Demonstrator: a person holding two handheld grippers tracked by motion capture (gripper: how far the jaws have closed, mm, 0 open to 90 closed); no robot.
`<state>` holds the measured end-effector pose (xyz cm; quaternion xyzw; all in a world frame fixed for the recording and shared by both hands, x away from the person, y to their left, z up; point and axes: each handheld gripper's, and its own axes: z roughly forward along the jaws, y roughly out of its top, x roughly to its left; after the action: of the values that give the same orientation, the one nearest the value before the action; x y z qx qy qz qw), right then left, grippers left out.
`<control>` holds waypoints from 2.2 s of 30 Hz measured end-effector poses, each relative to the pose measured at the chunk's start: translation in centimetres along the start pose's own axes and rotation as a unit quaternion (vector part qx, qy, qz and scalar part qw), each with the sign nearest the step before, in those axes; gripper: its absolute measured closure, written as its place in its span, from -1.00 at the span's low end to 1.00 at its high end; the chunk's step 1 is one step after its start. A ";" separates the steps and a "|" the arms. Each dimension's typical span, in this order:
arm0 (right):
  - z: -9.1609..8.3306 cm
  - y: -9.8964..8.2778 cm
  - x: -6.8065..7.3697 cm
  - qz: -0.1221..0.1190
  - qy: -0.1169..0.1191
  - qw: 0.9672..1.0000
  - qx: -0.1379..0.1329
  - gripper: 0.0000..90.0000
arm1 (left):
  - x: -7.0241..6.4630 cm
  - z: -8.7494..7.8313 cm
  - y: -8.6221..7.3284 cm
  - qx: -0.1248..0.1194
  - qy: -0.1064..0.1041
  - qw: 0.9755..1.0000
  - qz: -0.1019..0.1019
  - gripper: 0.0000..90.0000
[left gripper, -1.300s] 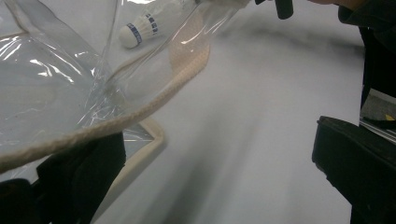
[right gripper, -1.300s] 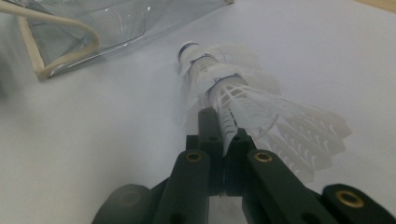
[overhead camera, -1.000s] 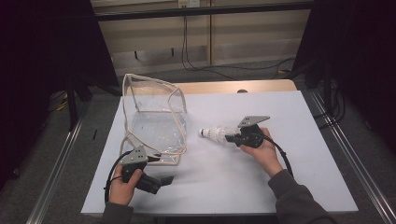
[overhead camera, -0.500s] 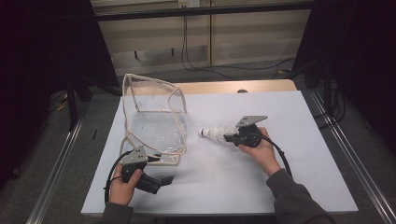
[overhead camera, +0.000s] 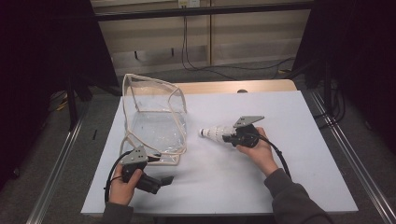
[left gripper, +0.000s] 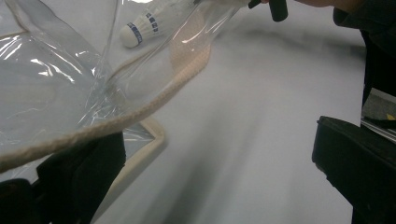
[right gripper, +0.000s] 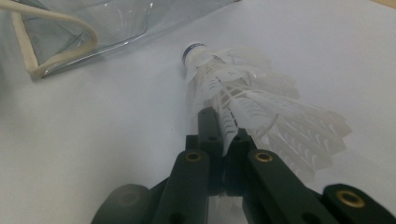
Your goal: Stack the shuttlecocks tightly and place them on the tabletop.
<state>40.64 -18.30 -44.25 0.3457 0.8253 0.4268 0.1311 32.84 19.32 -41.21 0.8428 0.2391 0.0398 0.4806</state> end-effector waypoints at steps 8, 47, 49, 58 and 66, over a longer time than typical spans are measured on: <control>0.1 0.0 0.1 -0.003 -0.003 1.000 0.001 0.98 | 0.0 0.0 0.0 0.000 0.000 1.000 0.000 -0.94; 0.8 -0.1 0.6 -0.015 -0.009 1.000 0.008 0.81 | 0.0 0.1 0.0 0.003 -0.002 1.000 0.001 -0.94; 0.8 -0.1 0.6 -0.016 -0.010 1.000 0.008 0.80 | 0.0 0.1 0.0 0.003 -0.001 1.000 0.001 -0.94; 0.5 -0.2 0.6 -0.012 -0.014 1.000 0.012 0.67 | 0.1 0.1 0.0 0.003 -0.001 1.000 0.001 -0.94; 0.3 -0.4 0.6 -0.009 -0.010 1.000 0.019 0.55 | 0.0 0.1 0.0 0.004 0.001 1.000 0.002 -0.94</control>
<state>40.19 -17.86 -44.73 0.3455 0.8348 0.4064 0.1367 32.89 19.26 -41.32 0.8448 0.2383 0.0403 0.4773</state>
